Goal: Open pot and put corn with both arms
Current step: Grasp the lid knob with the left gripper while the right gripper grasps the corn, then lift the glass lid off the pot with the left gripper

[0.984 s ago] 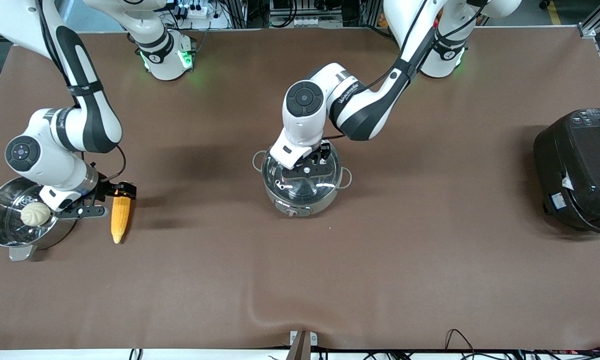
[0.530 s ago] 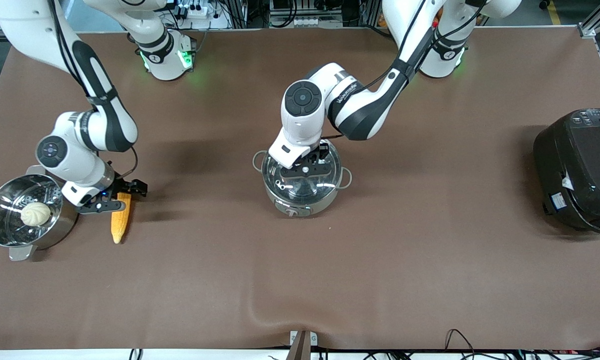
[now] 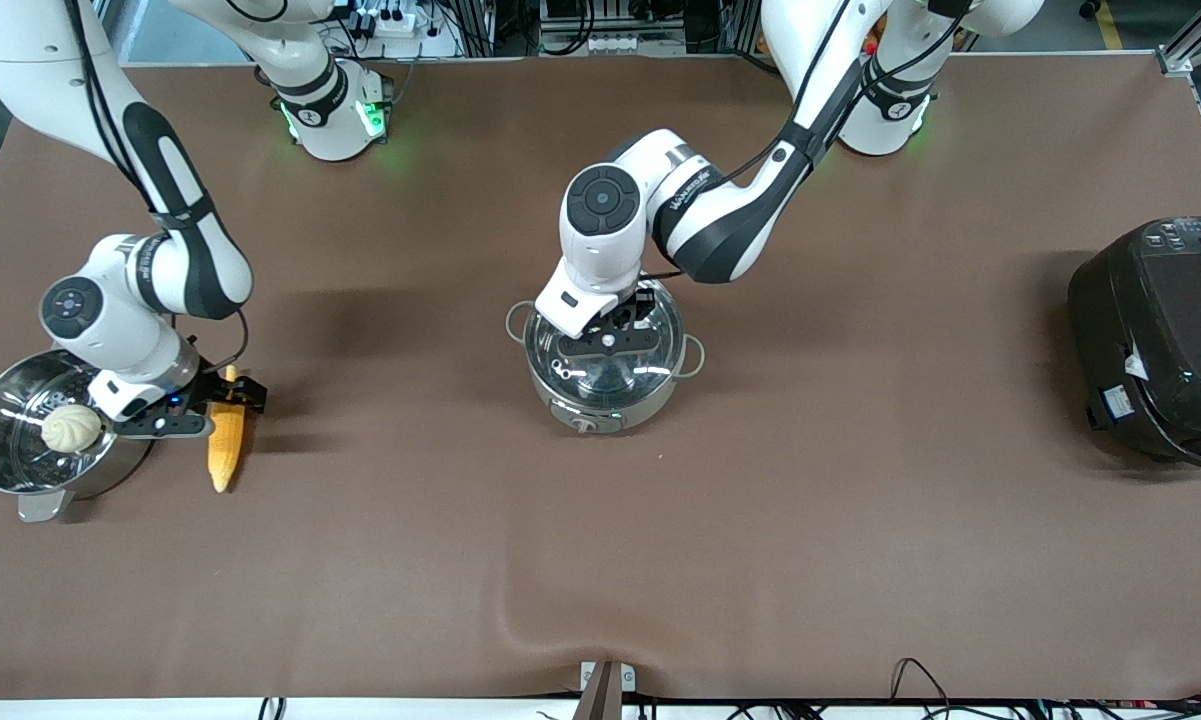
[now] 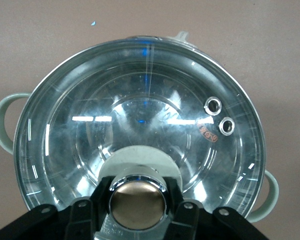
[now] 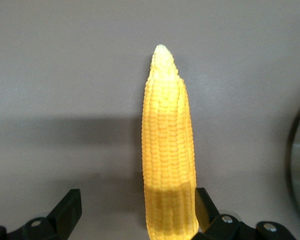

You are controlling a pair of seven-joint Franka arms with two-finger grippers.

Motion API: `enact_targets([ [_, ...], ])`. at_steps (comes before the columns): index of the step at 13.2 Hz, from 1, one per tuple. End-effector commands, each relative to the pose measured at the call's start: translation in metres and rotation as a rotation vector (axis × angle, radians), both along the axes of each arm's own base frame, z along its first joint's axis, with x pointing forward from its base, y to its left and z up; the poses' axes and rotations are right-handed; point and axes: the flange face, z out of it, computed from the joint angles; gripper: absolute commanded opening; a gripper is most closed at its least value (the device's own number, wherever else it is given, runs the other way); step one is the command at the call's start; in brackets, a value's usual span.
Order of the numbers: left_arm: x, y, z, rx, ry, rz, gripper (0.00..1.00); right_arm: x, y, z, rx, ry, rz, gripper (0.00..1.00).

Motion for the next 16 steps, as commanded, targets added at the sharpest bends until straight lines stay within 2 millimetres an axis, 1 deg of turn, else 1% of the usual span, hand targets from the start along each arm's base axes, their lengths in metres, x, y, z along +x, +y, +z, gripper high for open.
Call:
enact_targets([
  [1, 0.004, -0.001, 0.005, 0.013, -0.022, 0.016, 0.0, 0.007, -0.002, 0.008, -0.008, -0.008, 0.019, 1.0],
  [2, 0.004, 0.0, 0.008, 0.012, -0.027, 0.016, 0.0, 0.009, -0.01, 0.01, -0.009, -0.011, 0.011, 1.0],
  [3, 0.008, 0.005, 0.023, 0.002, -0.039, 0.022, 0.0, 0.009, -0.016, 0.0, -0.008, 0.003, 0.007, 1.0],
  [4, 0.008, 0.009, 0.044, -0.012, -0.053, 0.027, 0.0, 0.008, -0.016, -0.016, -0.006, 0.022, 0.007, 1.0],
  [5, 0.014, 0.02, 0.067, -0.025, -0.072, 0.042, 0.0, 0.007, -0.016, -0.029, -0.007, 0.034, 0.01, 1.0],
  [8, 0.04, 0.09, 0.157, -0.042, -0.112, 0.13, 0.0, 0.01, -0.015, -0.046, -0.003, 0.06, 0.005, 0.99],
  [9, 0.046, 0.114, 0.178, -0.034, -0.113, 0.141, 0.0, 0.013, -0.015, -0.044, -0.003, 0.058, 0.006, 0.81],
  [10, 0.056, 0.146, 0.197, -0.027, -0.113, 0.124, 0.0, 0.016, -0.013, -0.039, -0.005, 0.051, 0.01, 0.59],
  [11, 0.067, 0.18, 0.211, -0.021, -0.109, 0.111, 0.0, 0.016, -0.012, -0.037, -0.004, 0.057, 0.016, 0.42],
  [12, 0.078, 0.213, 0.212, -0.002, -0.08, 0.106, 0.0, 0.014, -0.014, -0.034, -0.003, 0.073, 0.035, 0.12],
  [13, 0.089, 0.245, 0.214, 0.006, -0.063, 0.088, 0.0, 0.015, -0.011, -0.024, -0.002, 0.089, 0.062, 0.0],
  [14, 0.098, 0.271, 0.209, 0.011, -0.051, 0.06, 0.0, 0.017, -0.007, -0.01, 0.0, 0.091, 0.069, 0.0],
  [15, 0.106, 0.298, 0.202, 0.018, -0.038, 0.044, 0.0, 0.018, -0.003, 0.009, -0.002, 0.088, 0.085, 0.0],
  [16, 0.113, 0.326, 0.191, 0.024, -0.018, 0.023, 0.0, 0.018, 0.0, 0.023, -0.002, 0.085, 0.15, 0.0],
])
